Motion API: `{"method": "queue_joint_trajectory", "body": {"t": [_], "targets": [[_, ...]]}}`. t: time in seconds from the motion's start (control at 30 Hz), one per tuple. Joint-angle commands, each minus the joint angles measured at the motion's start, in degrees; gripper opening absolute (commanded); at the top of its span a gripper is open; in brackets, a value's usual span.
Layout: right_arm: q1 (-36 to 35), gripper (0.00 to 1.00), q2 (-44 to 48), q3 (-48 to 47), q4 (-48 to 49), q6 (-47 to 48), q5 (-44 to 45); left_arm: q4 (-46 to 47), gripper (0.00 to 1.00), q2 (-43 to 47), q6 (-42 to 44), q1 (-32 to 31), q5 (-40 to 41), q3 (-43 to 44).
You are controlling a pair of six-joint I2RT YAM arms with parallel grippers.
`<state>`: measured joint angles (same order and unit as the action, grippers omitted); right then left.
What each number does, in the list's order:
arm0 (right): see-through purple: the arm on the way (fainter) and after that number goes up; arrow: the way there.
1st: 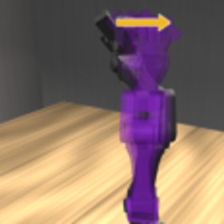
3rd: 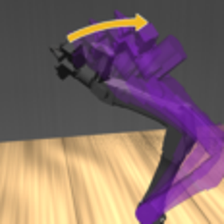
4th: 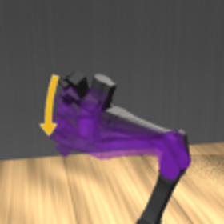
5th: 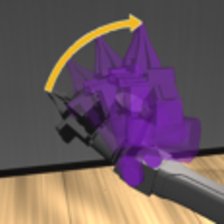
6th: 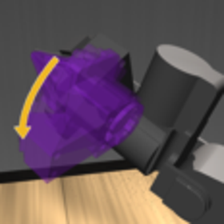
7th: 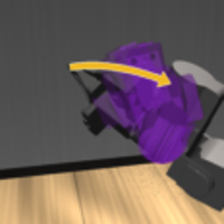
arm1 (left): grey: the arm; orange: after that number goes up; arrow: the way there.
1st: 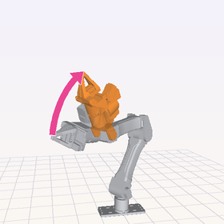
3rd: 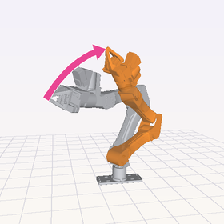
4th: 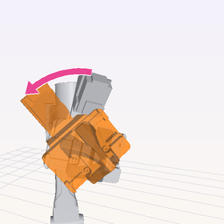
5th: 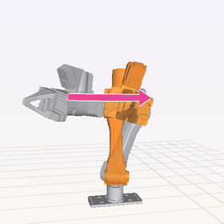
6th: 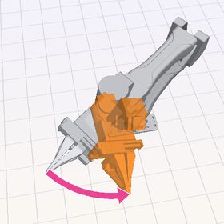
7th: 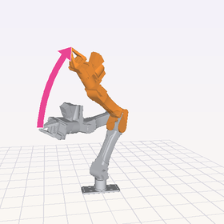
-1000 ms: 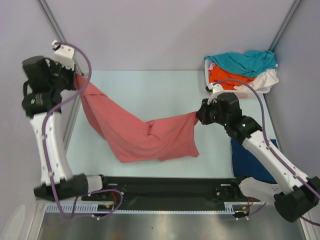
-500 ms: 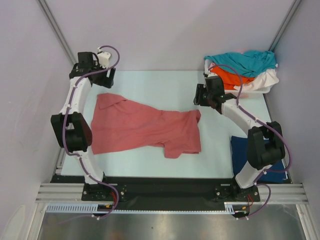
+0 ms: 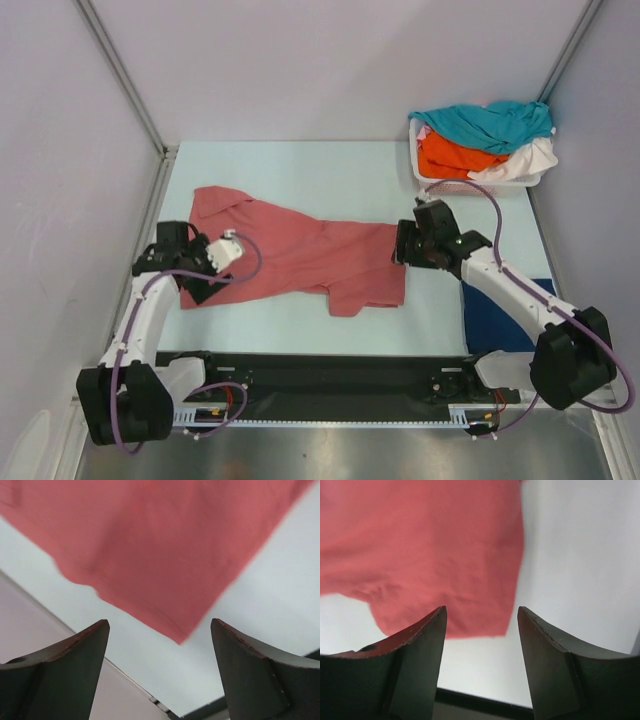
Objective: Fold and stack the t-shirts
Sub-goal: Flatten the tshirt out
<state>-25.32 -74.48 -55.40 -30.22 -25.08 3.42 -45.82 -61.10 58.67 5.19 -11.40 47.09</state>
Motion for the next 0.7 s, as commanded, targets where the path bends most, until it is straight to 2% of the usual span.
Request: {"method": "queue_joint_trajectory", "body": {"t": [0.0,0.17,0.37,0.47,0.63,0.67], "targets": [[-1.04,0.64,3.28,6.95,-1.52,-6.2,-1.31,1.52,0.89,2.73,10.32,1.05,5.94,-8.13],[-1.05,0.63,3.55,14.08,6.2,-7.0,-4.63,10.39,0.92,3.97,10.67,1.05,8.32,-15.27],[-0.96,0.61,-3.03,14.18,10.78,-6.65,-6.41,21.02,0.92,-0.51,9.0,1.14,11.22,-18.7],[-0.87,0.6,-5.49,14.35,12.37,-6.82,-5.97,26.65,0.92,-4.19,9.09,1.14,15.17,-20.81],[-0.96,0.55,-9.28,14.52,12.46,-7.09,-4.48,29.56,0.86,-9.03,6.89,1.22,15.19,-21.25],[-0.96,0.52,-9.72,14.7,13.07,-7.35,-5.0,29.91,0.81,-8.86,6.89,1.14,14.48,-21.6]]}}
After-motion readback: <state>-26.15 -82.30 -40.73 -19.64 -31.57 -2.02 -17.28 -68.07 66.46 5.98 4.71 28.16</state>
